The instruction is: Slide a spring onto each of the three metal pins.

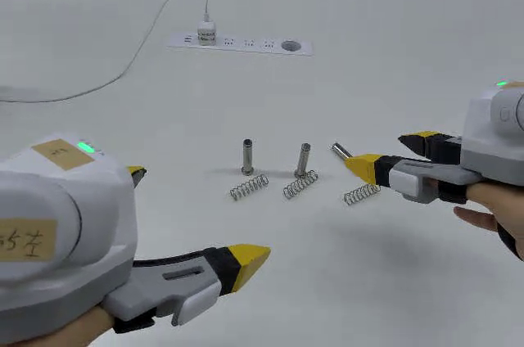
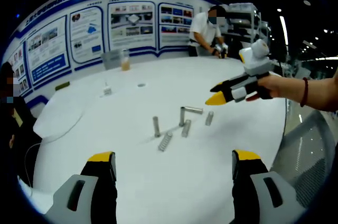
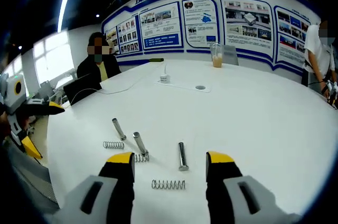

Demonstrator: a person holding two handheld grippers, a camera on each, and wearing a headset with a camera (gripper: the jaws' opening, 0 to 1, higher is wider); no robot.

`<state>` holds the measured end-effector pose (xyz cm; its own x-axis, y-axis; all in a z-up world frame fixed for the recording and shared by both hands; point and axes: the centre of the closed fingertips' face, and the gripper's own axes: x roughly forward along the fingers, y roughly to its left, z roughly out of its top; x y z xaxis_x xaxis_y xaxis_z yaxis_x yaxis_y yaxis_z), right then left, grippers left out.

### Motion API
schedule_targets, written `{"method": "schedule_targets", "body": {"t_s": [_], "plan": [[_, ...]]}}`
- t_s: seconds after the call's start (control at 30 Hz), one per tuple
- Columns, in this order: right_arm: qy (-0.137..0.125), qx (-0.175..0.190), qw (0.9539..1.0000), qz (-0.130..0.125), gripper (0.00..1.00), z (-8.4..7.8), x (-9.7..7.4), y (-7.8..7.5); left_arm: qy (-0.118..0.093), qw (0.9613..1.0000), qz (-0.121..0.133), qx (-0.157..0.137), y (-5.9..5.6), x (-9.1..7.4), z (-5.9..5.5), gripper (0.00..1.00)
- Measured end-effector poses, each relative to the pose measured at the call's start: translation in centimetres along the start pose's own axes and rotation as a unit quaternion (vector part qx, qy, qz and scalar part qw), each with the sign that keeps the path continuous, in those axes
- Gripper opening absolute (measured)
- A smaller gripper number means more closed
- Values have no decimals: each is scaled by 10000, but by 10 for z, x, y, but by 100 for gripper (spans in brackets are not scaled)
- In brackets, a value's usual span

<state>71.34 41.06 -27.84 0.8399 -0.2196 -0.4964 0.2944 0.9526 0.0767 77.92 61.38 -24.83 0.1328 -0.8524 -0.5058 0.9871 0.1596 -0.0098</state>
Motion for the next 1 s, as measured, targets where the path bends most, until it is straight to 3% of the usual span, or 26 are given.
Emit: {"method": "schedule_targets", "body": {"t_s": [0.5, 1.0], "plan": [[11, -132, 9999, -23, 36, -2, 31, -12, 78, 9999, -63, -6, -1, 8, -6, 91], [98, -102, 9999, 5, 26, -11, 62, -16, 92, 9999, -111, 32, -1, 12, -8, 90]]}}
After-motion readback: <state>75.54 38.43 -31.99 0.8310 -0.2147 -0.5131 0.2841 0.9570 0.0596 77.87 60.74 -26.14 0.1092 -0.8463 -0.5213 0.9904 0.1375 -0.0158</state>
